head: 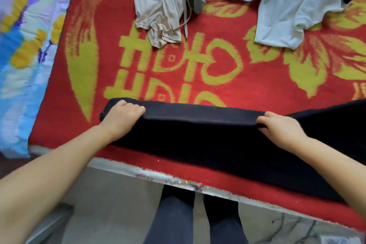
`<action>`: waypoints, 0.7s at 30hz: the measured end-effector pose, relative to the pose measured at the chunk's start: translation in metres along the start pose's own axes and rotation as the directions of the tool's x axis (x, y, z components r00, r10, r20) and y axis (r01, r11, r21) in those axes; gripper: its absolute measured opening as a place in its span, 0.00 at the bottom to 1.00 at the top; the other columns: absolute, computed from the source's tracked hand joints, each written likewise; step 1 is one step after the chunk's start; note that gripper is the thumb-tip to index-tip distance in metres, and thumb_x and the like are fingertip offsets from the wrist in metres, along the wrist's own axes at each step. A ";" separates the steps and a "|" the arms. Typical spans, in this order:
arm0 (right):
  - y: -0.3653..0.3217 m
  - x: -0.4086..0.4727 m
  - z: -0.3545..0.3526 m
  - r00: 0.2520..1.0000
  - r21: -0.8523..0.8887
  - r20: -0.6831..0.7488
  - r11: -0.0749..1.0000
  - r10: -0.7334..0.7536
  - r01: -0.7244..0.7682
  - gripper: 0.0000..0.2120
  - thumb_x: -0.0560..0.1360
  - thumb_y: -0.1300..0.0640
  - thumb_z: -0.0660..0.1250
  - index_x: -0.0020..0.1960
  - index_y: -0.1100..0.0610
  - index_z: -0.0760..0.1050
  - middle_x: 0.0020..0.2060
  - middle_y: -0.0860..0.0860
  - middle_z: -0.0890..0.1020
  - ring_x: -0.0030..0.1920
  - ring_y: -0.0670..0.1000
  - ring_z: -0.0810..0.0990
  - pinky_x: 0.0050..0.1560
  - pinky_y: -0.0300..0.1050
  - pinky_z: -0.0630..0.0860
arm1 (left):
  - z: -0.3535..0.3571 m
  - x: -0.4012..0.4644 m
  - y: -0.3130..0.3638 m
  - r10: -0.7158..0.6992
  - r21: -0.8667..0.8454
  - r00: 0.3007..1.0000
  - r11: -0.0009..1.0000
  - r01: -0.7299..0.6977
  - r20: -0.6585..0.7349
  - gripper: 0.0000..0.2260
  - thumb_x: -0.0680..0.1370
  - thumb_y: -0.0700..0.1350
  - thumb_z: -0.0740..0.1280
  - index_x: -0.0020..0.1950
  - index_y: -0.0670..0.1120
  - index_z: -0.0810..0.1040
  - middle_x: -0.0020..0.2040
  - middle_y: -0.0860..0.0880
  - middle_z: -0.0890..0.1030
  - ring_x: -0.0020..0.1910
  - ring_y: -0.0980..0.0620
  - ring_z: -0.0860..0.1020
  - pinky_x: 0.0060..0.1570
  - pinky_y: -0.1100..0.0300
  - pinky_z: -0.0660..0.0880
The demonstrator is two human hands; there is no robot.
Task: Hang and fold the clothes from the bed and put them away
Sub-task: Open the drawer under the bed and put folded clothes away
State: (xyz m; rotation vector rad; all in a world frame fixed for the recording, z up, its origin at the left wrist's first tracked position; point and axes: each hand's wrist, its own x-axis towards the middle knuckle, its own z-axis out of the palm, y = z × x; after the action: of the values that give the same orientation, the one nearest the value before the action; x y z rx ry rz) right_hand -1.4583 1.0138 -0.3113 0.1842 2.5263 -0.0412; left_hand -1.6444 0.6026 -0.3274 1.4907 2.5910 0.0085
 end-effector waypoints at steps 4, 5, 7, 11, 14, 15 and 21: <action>-0.031 -0.030 0.040 0.979 -0.019 0.162 0.992 -0.122 0.127 0.11 0.78 0.48 0.61 0.60 0.46 0.73 0.52 0.46 0.75 0.52 0.51 0.79 0.45 0.45 0.74 | 0.033 -0.053 0.033 -0.165 0.178 0.885 0.979 0.095 0.436 0.16 0.69 0.32 0.65 0.55 0.44 0.73 0.46 0.48 0.76 0.46 0.46 0.76 0.47 0.53 0.70; -0.040 -0.030 0.047 0.970 0.002 0.196 0.989 -0.143 0.146 0.12 0.78 0.49 0.60 0.60 0.47 0.73 0.52 0.46 0.75 0.53 0.51 0.79 0.47 0.46 0.75 | 0.042 -0.061 0.035 -0.265 0.221 0.793 0.961 0.168 0.548 0.19 0.72 0.34 0.63 0.61 0.46 0.69 0.53 0.48 0.74 0.54 0.47 0.74 0.53 0.54 0.67; -0.058 -0.029 0.058 0.942 0.059 0.265 0.979 -0.205 0.197 0.13 0.79 0.51 0.60 0.62 0.47 0.74 0.54 0.47 0.76 0.57 0.52 0.77 0.52 0.47 0.74 | 0.048 -0.070 0.041 -0.400 0.314 0.635 0.916 0.249 0.661 0.21 0.74 0.37 0.61 0.66 0.49 0.65 0.59 0.48 0.70 0.61 0.48 0.69 0.60 0.54 0.65; -0.043 -0.043 0.068 0.929 0.216 0.250 0.951 -0.272 0.220 0.17 0.79 0.56 0.60 0.67 0.48 0.72 0.61 0.50 0.75 0.63 0.54 0.74 0.58 0.47 0.71 | 0.055 -0.033 0.093 -0.405 0.298 0.723 0.912 0.280 0.560 0.18 0.75 0.40 0.60 0.65 0.50 0.66 0.56 0.50 0.71 0.57 0.49 0.71 0.58 0.55 0.66; 0.016 -0.058 0.063 0.992 0.309 0.042 0.946 -0.119 0.101 0.18 0.78 0.60 0.57 0.67 0.50 0.72 0.62 0.50 0.74 0.61 0.55 0.74 0.58 0.49 0.72 | 0.049 0.028 0.162 -0.239 0.147 0.872 0.970 0.193 0.427 0.13 0.76 0.43 0.62 0.61 0.47 0.70 0.52 0.48 0.73 0.52 0.46 0.73 0.51 0.54 0.67; 0.043 -0.062 0.060 0.997 0.289 -0.034 0.955 -0.062 0.069 0.20 0.77 0.62 0.57 0.68 0.51 0.71 0.63 0.51 0.74 0.62 0.55 0.73 0.58 0.50 0.72 | 0.047 0.050 0.188 -0.148 0.066 0.924 0.989 0.133 0.351 0.12 0.75 0.43 0.65 0.58 0.45 0.73 0.50 0.47 0.75 0.49 0.45 0.75 0.49 0.53 0.69; 0.222 -0.045 0.053 0.983 -0.162 -0.055 0.970 0.176 -0.183 0.40 0.75 0.67 0.61 0.78 0.48 0.44 0.78 0.53 0.45 0.77 0.55 0.40 0.73 0.63 0.46 | 0.055 0.179 0.364 -0.055 -0.202 0.966 0.973 0.109 0.253 0.31 0.78 0.55 0.64 0.76 0.44 0.58 0.67 0.44 0.69 0.63 0.45 0.70 0.58 0.52 0.70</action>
State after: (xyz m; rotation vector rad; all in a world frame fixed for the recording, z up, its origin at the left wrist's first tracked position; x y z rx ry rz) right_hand -1.3606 1.2238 -0.3263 0.3478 2.5275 0.2475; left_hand -1.4129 0.9369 -0.3755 1.2241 2.3666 0.0855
